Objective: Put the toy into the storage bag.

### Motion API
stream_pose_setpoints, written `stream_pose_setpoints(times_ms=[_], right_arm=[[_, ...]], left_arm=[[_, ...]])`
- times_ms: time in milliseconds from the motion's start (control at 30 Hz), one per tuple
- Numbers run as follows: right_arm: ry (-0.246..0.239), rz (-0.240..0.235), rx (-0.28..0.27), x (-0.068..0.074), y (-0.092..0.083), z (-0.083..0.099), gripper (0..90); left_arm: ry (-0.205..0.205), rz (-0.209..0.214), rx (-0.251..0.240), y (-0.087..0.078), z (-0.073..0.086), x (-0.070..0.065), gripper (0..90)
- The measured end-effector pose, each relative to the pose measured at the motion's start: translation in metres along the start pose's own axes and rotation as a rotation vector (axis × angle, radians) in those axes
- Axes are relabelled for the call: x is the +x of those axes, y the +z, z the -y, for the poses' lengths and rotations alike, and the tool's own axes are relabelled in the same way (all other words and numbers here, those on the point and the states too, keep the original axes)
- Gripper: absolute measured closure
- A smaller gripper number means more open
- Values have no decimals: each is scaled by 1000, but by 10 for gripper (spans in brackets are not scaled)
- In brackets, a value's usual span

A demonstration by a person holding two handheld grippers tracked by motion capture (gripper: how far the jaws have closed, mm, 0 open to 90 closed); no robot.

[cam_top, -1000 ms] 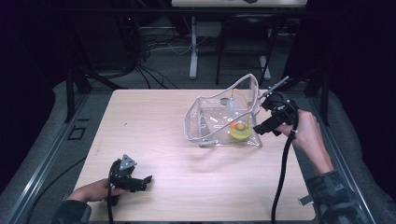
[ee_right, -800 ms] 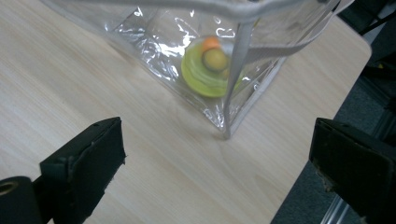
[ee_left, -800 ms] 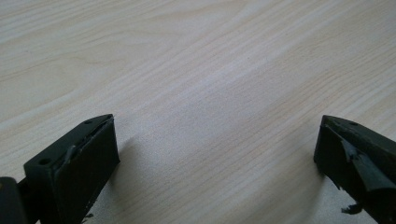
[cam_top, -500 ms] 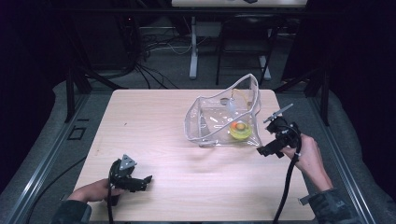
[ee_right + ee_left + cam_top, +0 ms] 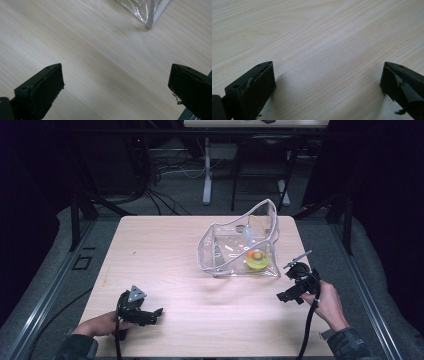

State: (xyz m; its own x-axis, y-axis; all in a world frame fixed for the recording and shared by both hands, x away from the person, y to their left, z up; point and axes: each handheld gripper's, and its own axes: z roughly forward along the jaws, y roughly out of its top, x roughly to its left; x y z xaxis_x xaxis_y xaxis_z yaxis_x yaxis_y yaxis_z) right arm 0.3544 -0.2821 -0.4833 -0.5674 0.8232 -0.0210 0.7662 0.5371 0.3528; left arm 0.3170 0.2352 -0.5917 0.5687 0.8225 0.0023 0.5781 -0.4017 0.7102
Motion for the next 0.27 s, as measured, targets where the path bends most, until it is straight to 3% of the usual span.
stream_pose_setpoints(times_ms=[267], right_arm=[[9, -12, 78, -6, 18, 12, 0]], left_arm=[[0, 0, 0, 0, 0, 0, 0]])
